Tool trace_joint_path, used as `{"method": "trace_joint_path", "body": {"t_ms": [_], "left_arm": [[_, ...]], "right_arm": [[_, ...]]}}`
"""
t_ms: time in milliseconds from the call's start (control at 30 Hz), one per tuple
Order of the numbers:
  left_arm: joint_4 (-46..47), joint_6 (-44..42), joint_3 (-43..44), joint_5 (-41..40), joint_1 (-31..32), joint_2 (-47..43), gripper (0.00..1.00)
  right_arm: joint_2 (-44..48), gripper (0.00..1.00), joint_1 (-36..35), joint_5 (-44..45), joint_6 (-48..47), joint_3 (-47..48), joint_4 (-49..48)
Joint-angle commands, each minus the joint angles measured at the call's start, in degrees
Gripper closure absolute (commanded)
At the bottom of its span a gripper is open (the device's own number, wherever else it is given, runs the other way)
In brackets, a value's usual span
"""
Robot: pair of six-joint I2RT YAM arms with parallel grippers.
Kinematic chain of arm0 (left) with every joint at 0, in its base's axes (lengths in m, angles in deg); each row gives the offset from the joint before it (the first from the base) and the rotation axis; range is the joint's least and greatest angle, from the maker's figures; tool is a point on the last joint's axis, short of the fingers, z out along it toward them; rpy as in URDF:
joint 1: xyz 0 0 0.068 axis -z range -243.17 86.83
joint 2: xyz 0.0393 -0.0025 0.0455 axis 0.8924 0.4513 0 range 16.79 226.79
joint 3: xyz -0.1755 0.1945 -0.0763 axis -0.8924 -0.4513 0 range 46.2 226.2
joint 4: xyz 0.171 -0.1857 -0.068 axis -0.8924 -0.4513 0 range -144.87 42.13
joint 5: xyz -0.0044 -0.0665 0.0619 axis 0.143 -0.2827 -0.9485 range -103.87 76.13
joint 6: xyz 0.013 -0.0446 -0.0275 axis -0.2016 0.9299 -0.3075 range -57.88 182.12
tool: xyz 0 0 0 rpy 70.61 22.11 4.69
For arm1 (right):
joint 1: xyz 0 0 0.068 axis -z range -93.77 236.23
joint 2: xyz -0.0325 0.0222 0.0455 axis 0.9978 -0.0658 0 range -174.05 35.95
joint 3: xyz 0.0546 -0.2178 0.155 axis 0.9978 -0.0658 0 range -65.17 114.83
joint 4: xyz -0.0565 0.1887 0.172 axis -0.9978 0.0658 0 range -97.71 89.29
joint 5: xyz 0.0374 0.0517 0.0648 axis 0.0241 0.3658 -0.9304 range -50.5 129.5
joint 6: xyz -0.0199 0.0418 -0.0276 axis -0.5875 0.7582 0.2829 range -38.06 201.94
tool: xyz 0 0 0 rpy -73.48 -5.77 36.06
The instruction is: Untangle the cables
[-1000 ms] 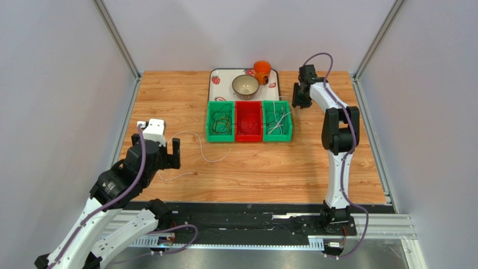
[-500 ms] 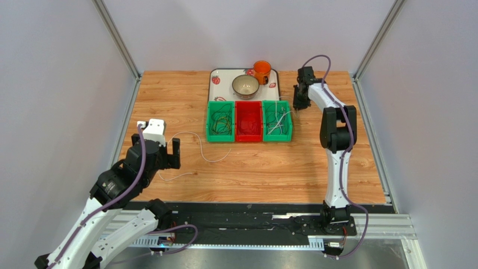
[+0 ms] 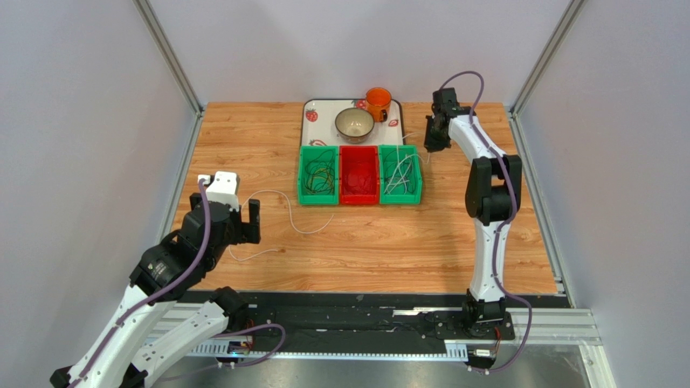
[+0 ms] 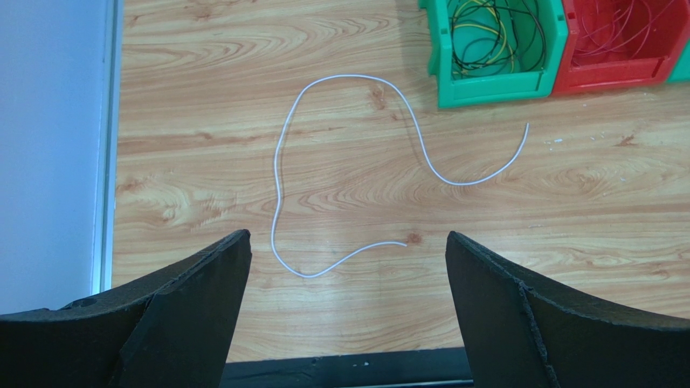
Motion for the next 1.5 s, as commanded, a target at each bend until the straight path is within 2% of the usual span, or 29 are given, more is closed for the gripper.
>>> {"method": "trace_joint_path", "body": {"t_ms": [0, 133, 433, 600, 900, 933, 967, 1067, 1167, 1467], "left_arm": [[1.65, -1.30, -0.02, 0.49, -0.41, -0.23, 0.02], [1.47, -1.13, 0.07, 0.23, -0.41, -0.40, 0.02], [1.65, -1.30, -0.11, 0.67, -0.32, -1.28, 0.02], [1.82, -1.39, -0.11, 0.85, -0.32, -1.63, 0.02], [1.82, -1.39, -0.11, 0.76, -0.41, -1.72, 0.02], [1.91, -1.39, -0.11, 0.85, -0.41, -1.63, 0.02], [1.91, -1.39, -0.11, 0.85, -0.32, -1.63, 0.02], [1.82, -1.39, -0.11, 0.76, -0.32, -1.72, 0.02], [1.74, -1.30, -0.19, 0.76, -0.32, -1.63, 0.02], [1.73, -1.30, -0.11, 0.76, -0.32, -1.63, 0.02]], "right_arm": [[12.37, 1.00, -2.87, -1.79, 2.29, 2.34, 0.94], [17.66, 1.00, -5.77, -2.23, 3.78, 0.33, 0.69], [25.31, 1.00, -9.03, -7.68, 11.17, -18.21, -9.15], [23.21, 1.00, -8.95, -8.64, 12.14, -21.65, -11.27], [19.70, 1.00, -9.21, -5.75, 11.44, -22.62, -8.46], [19.26, 0.98, -9.30, -5.66, 11.17, -21.66, -7.67], [18.91, 0.89, -9.73, -5.23, 11.00, -21.04, -5.49], [18.20, 0.76, -10.87, -1.20, 9.68, -19.11, -2.58], [18.81, 0.70, -11.40, 2.24, 8.89, -17.62, -0.56], [21.09, 0.66, -11.76, 4.35, 6.60, -12.60, 5.60]]}}
